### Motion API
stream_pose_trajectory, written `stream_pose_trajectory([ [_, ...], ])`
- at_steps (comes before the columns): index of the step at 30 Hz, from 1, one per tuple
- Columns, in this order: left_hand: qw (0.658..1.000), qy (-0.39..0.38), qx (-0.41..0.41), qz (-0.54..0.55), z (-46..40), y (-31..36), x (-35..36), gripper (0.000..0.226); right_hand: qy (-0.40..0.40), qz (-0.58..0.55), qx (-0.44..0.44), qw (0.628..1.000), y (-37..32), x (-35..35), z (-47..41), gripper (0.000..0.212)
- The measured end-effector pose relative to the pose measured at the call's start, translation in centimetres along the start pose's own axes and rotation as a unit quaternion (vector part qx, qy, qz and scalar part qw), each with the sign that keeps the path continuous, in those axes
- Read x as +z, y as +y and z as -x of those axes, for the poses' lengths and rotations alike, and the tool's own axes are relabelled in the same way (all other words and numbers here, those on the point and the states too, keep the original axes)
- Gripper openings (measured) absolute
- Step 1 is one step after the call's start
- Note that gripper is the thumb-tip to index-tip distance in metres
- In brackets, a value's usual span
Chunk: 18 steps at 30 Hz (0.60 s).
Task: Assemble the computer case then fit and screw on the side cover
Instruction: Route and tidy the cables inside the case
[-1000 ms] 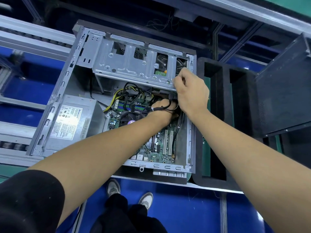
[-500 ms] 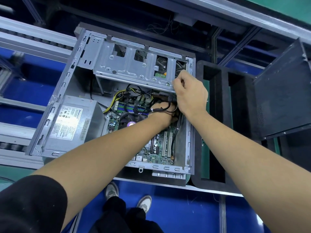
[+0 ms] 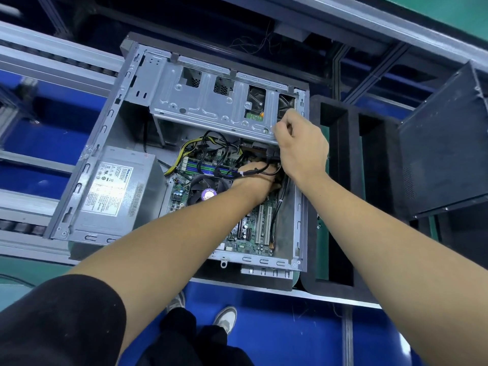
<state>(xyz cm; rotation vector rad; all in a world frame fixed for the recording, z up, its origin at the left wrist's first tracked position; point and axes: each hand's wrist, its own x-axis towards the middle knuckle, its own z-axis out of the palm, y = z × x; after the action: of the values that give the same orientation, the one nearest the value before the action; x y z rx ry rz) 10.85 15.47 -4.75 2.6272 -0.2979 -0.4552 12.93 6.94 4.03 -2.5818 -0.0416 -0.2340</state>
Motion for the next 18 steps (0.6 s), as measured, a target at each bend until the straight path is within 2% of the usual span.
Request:
stream_pose_trajectory([
  [3, 1.0, -0.004, -0.024, 0.014, 0.05, 0.53, -0.76, 0.036, 0.001, -0.002, -0.001, 1.0, 0.05, 0.01, -0.03, 0.023],
  [8, 0.999, -0.002, -0.033, 0.043, -0.11, 0.3, -0.28, 0.019, 0.005, -0.002, 0.001, 1.0, 0.11, 0.12, -0.06, 0.023],
  [10, 0.999, 0.0, -0.024, 0.036, -0.05, 0.17, -0.42, 0.025, 0.003, -0.004, 0.003, 1.0, 0.1, 0.15, -0.09, 0.023],
  [15, 0.999, -0.051, 0.0, 0.018, -0.48, 0.13, -0.93, 0.034, 0.003, -0.002, 0.006, 1.0, 0.12, 0.12, -0.12, 0.024],
  [18, 0.999, -0.032, 0.001, 0.041, -0.55, -0.23, -0.28, 0.037, 0.005, 0.003, 0.005, 1.0, 0.15, 0.14, -0.12, 0.025],
])
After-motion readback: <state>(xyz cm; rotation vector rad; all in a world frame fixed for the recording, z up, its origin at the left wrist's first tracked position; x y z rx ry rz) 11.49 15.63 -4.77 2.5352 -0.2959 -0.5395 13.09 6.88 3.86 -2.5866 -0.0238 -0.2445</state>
